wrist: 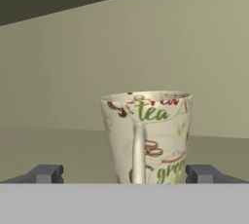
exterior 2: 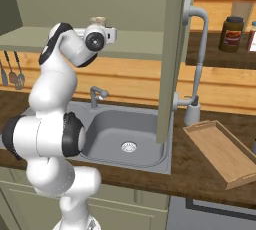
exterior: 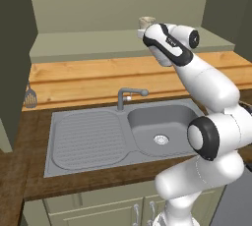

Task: Pick the kettle from the counter and place it on the tray. Then pick the mug from the cabinet and place it on the tray. Then close the cabinet doors.

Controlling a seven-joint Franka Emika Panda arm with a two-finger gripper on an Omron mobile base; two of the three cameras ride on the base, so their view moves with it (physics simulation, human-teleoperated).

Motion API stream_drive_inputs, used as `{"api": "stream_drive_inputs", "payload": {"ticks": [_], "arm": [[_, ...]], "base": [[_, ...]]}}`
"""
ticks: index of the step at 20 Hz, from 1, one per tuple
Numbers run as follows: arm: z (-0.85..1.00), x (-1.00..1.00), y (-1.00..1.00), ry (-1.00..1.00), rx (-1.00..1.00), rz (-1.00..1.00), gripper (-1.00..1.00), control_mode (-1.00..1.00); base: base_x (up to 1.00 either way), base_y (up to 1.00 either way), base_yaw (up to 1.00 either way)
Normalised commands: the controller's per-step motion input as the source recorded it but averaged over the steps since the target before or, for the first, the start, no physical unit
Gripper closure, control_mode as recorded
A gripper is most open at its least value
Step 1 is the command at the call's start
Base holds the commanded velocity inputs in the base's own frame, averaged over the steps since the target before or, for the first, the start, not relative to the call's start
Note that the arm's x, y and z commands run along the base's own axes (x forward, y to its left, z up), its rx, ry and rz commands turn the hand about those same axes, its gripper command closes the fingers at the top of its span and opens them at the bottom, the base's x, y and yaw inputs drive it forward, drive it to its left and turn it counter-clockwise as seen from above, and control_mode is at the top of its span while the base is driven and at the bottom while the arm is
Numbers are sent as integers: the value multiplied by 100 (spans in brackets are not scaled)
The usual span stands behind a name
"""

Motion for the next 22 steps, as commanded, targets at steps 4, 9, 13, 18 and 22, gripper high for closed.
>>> {"api": "stream_drive_inputs", "payload": {"ticks": [4,9,13,18,22], "arm": [[0,1,0,0,0,0,100,-100],[0,0,0,-1,0,0,100,-100],[0,0,0,0,0,0,100,-100],[0,0,0,0,0,0,100,-100],[0,-8,0,-1,0,0,100,-100]], "base": [[0,0,0],[0,0,0],[0,0,0],[0,0,0],[0,0,0]]}}
